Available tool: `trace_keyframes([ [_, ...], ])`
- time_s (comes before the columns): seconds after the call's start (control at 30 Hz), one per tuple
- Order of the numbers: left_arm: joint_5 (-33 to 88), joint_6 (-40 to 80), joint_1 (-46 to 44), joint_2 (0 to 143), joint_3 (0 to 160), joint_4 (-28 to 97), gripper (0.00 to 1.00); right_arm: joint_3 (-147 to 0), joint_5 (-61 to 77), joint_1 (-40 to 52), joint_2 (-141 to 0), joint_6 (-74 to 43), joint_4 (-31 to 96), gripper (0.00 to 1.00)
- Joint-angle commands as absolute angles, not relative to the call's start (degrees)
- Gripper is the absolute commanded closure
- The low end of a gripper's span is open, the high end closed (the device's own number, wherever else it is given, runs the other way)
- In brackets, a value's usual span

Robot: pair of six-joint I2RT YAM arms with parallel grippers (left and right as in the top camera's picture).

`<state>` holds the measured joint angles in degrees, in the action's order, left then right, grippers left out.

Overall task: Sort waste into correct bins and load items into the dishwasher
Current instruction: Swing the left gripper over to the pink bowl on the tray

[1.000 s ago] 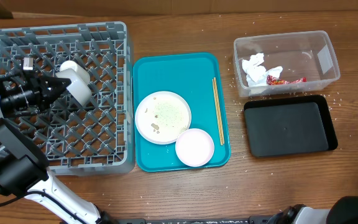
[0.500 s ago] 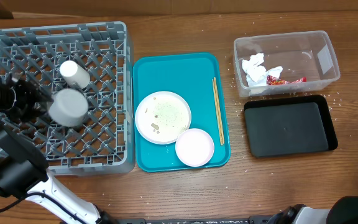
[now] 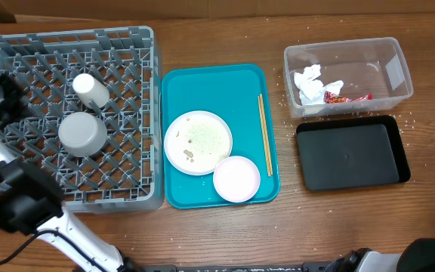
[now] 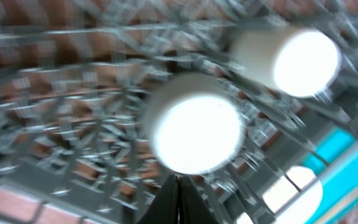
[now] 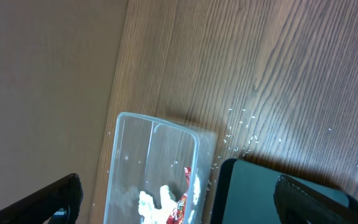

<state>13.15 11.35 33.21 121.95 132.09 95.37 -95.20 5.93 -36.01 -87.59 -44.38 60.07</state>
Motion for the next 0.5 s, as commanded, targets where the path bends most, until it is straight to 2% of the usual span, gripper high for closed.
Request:
trace_keyframes([
  [0.0, 17.63, 6.7, 25.28, 121.82, 132.18, 96.09, 0.96, -96.44, 5.39, -36.07, -85.95, -44.62, 59.96, 0.0],
  [0.23, 17.39, 4.4, 6.04, 121.82, 132.09, 93.93, 0.96, -96.44, 5.39, -36.07, -85.95, -44.62, 59.96, 0.0],
  [0.27, 17.39, 4.16, 3.46, 121.82, 132.09, 93.56, 0.93, -96.44, 5.39, -36.07, -85.95, -44.62, 59.96, 0.0],
  [0.37, 15.49, 4.14, -5.82, 121.84, 132.09, 92.75, 0.52, -96.44, 5.39, -36.07, -85.95, -44.62, 59.96, 0.0],
  [0.47, 12.01, 4.32, -15.68, 122.54, 131.41, 93.69, 0.3, -96.44, 5.39, -36.07, -85.95, -44.62, 59.96, 0.0],
])
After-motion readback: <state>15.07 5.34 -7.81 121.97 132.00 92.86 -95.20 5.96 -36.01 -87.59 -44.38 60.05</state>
